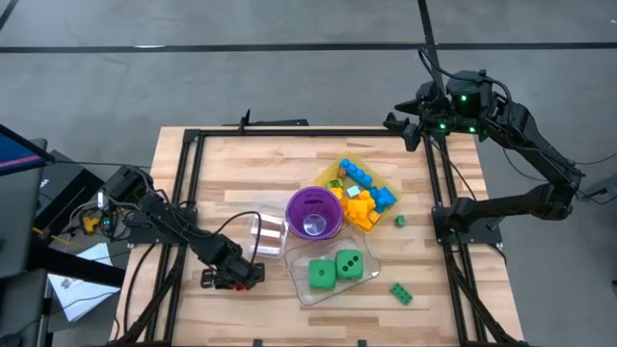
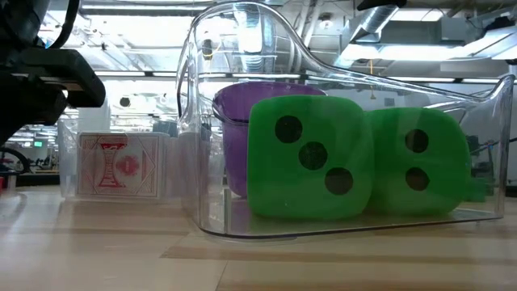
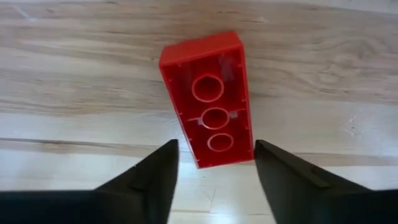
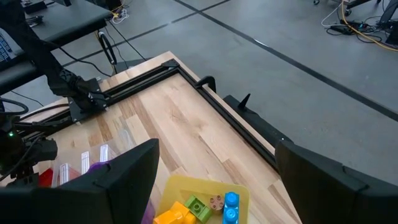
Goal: Pick & Place Toys
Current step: Put the red game piece into the yellow bin
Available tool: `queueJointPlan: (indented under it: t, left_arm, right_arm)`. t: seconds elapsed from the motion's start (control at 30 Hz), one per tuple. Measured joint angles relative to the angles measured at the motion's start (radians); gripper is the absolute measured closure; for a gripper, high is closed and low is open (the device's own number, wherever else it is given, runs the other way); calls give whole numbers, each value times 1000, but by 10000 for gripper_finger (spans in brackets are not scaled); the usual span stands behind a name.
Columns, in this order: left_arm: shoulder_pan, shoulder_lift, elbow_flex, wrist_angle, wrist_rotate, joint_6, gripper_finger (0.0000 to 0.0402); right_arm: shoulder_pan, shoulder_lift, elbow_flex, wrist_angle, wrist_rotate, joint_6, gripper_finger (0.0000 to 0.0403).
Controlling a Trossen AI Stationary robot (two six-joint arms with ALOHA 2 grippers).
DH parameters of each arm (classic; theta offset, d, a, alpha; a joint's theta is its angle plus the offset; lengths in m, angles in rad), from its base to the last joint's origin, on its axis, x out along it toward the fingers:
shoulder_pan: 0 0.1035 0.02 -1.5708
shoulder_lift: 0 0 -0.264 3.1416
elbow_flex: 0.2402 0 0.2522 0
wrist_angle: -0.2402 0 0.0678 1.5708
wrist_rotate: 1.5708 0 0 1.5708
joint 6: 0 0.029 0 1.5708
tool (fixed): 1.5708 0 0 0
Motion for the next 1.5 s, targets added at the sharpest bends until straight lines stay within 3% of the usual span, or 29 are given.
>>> queueJointPlan:
  t: [0.3,0.7,0.87,1.1,1.23,1.37,1.5]
  left_arm:
    - [-24,-5,4,31,1,-1,304]
    - [-90,-24,0,63,-21,36,398]
    - [-115,-60,0,41,-57,100,375]
    - [-168,-148,0,-32,-167,276,309]
    - [-184,-186,0,-15,-268,525,258]
    - [-171,-200,0,108,-369,830,198]
    - [-146,-190,1,206,-379,1141,150]
  right_arm:
    - [0,0,0,0,0,0,91]
    - [0,0,0,2,0,9,91]
    - [0,0,0,2,0,11,91]
    - [0,0,0,2,0,10,91]
    - [0,0,0,2,0,15,91]
    - [0,0,0,2,0,15,91]
    - [0,0,0,1,0,16,91]
